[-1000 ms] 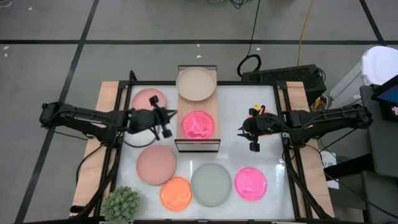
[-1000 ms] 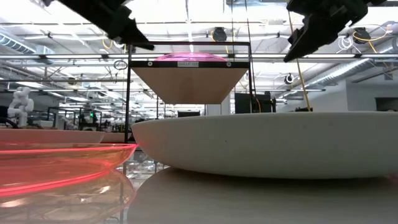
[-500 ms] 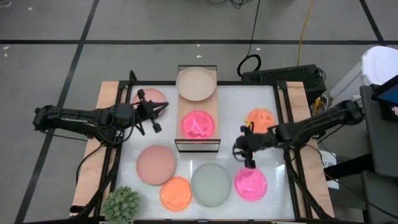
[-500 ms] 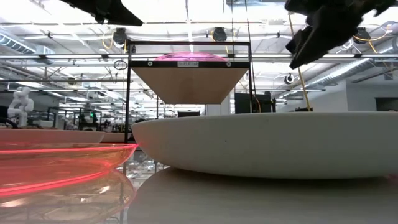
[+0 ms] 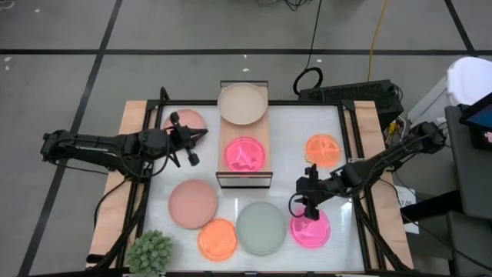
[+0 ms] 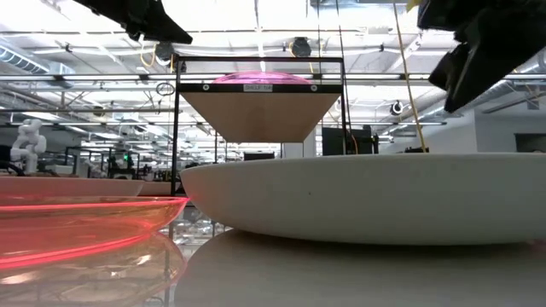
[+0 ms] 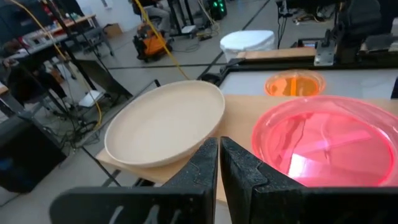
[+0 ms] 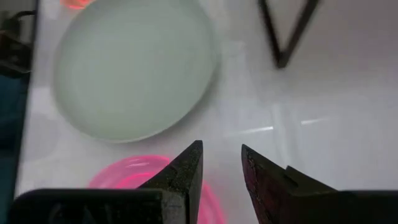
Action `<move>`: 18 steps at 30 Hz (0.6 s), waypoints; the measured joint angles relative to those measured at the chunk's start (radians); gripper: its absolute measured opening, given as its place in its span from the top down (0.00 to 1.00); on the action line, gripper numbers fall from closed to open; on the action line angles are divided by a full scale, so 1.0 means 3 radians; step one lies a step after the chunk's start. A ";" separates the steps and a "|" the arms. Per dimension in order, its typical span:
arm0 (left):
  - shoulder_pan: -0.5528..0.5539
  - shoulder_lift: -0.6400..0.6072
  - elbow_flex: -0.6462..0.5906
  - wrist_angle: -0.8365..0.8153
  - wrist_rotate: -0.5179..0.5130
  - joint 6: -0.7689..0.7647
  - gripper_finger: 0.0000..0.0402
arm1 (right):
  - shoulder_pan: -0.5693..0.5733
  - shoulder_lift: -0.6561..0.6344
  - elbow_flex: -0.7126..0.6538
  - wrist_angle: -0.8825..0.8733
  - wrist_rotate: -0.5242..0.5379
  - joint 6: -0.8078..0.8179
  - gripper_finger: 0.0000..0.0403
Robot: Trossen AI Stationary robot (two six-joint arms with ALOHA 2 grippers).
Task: Place and stack plates onto a shelf
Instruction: Stack the gray plate on top of the brown plate on the shelf
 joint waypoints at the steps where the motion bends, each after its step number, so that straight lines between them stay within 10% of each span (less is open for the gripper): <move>1: -0.0010 0.0000 0.0000 -0.0009 0.0001 -0.0008 0.94 | 0.0028 0.0000 0.0000 0.0024 -0.0029 0.0026 0.77; 18: -0.0035 0.0002 0.0000 -0.0071 0.0003 -0.0196 0.94 | 0.0383 0.1002 0.0000 0.1003 -0.0356 -0.0911 0.70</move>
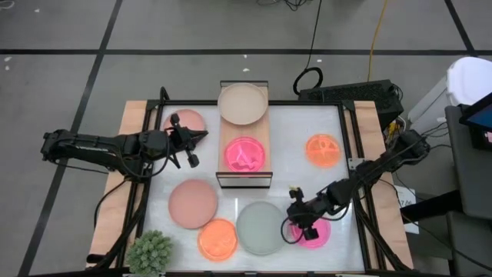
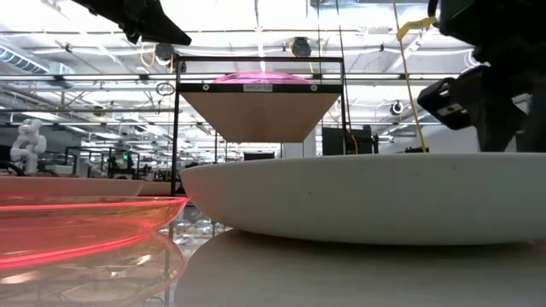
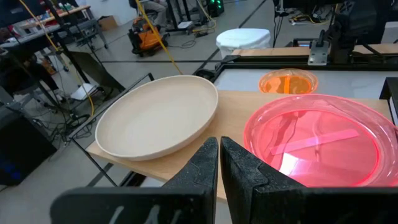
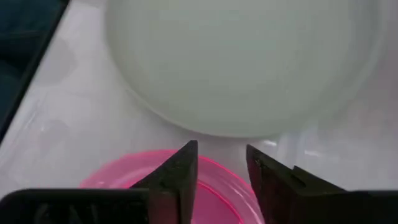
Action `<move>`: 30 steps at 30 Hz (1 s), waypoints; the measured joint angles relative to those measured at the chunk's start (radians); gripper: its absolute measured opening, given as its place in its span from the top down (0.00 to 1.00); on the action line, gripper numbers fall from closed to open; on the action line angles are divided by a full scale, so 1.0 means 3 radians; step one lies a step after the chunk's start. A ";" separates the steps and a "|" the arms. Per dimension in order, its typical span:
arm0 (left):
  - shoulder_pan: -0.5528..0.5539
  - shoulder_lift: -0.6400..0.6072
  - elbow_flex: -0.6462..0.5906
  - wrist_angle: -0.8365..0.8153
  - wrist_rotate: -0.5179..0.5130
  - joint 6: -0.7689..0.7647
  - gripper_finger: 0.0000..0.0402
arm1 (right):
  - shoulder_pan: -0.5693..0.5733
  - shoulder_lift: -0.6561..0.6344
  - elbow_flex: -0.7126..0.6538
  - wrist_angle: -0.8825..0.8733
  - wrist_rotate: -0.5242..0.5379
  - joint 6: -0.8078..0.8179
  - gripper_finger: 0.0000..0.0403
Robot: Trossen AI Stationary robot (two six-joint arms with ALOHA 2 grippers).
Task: Place and stack plates onto a shelf
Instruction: Stack the gray plate on top of the brown plate on the shelf
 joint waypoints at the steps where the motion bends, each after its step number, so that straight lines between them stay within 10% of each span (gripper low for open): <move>1: 0.0000 0.0003 0.0000 -0.0007 0.0000 -0.0006 0.94 | 0.0013 0.0024 0.0000 0.0050 0.0001 -0.0035 0.68; 30: 0.0001 0.0006 0.0000 -0.0041 -0.0001 -0.0039 0.94 | 0.0139 0.0682 0.0247 0.0447 -0.0422 -0.1303 0.61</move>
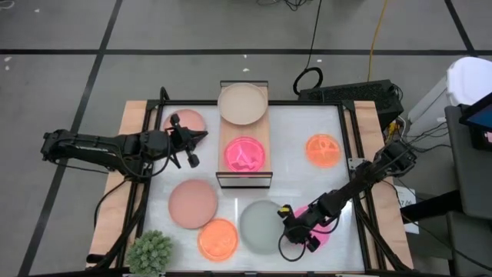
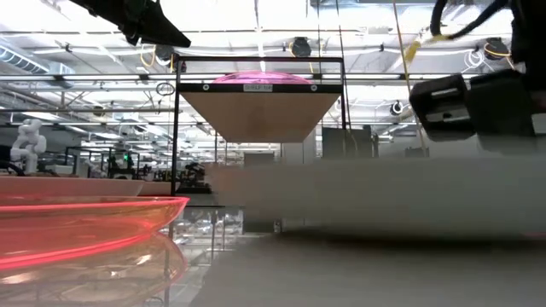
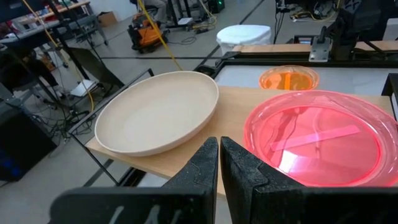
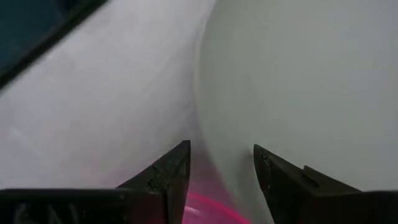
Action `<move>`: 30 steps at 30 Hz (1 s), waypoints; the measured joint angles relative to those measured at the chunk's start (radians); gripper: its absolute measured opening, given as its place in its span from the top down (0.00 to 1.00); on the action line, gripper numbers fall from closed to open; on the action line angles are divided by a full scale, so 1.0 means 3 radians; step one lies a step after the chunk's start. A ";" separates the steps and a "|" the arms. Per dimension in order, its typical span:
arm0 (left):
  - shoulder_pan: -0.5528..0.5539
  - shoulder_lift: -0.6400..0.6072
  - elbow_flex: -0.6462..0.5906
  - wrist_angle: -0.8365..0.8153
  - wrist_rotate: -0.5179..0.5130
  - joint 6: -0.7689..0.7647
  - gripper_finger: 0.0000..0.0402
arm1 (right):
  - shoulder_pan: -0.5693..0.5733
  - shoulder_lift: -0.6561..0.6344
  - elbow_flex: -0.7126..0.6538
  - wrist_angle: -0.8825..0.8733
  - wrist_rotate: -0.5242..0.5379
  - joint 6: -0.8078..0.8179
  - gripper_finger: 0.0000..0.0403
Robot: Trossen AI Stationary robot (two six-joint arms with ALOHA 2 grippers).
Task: Place and stack plates onto a shelf
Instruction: Stack the gray plate on top of the brown plate on the shelf
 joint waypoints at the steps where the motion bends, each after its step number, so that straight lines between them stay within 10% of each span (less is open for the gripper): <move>1: 0.0000 0.0001 0.0000 0.0000 0.0000 -0.0003 0.94 | -0.0001 0.0007 0.0000 -0.0009 0.0003 -0.0051 0.62; 15: 0.0001 -0.0001 0.0000 -0.0009 0.0000 -0.0020 0.94 | -0.0016 -0.0014 0.0006 0.0025 0.0031 -0.0508 0.97; 30: 0.0003 0.0001 0.0000 -0.0056 -0.0001 -0.0049 0.94 | 0.0039 -0.0011 0.0625 -0.0619 0.0208 -0.0813 1.00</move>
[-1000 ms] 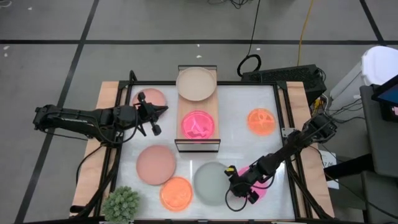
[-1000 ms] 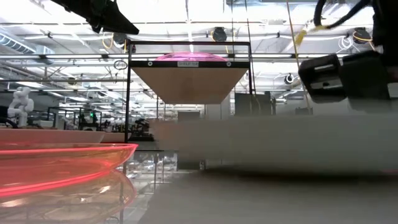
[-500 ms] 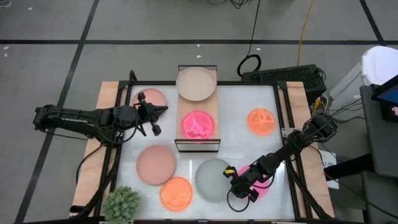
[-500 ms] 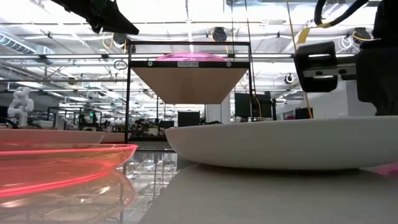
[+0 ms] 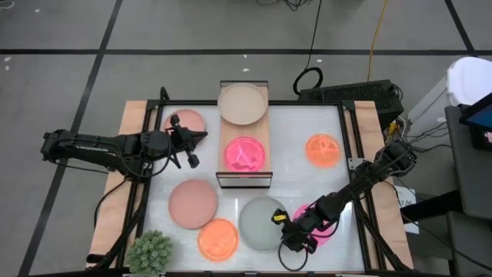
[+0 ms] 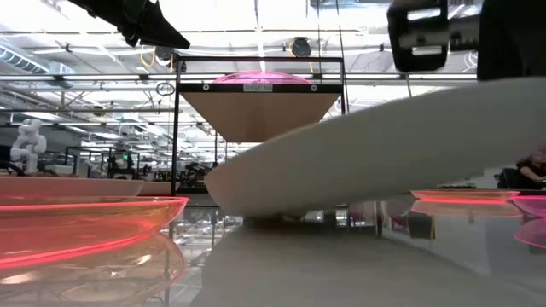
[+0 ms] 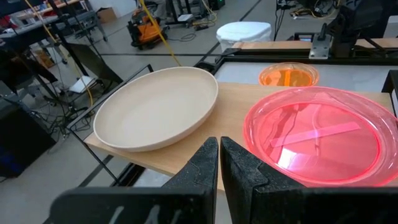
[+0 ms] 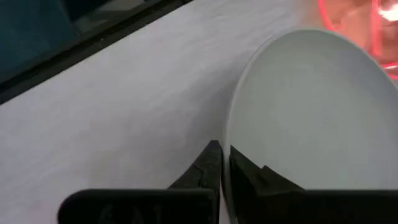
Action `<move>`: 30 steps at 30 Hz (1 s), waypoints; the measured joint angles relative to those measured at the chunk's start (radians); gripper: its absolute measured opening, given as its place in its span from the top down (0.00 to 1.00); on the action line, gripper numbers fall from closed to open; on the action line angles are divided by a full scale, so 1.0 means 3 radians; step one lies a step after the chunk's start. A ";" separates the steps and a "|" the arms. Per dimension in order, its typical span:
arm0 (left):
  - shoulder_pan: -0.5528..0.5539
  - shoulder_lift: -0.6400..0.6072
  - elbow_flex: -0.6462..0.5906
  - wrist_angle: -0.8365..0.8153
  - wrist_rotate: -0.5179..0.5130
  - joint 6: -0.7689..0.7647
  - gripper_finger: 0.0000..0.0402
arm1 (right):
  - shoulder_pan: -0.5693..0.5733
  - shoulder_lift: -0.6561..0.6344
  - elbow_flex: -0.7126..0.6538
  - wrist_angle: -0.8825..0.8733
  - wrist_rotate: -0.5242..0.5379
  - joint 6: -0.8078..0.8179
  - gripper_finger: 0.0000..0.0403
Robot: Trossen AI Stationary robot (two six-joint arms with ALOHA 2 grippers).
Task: Place and stack plates onto a shelf
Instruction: Stack the gray plate on top of the brown plate on the shelf
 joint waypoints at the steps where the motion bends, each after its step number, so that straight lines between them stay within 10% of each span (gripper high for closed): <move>1: 0.0000 -0.0001 0.0000 0.0001 0.0000 0.0000 0.94 | 0.0008 0.0001 0.0076 -0.0100 0.0057 -0.0017 1.00; 30: -0.0047 -0.0001 0.0000 0.0014 0.0000 -0.0042 0.94 | -0.0006 -0.0002 0.2105 -0.1952 0.0875 -0.0134 1.00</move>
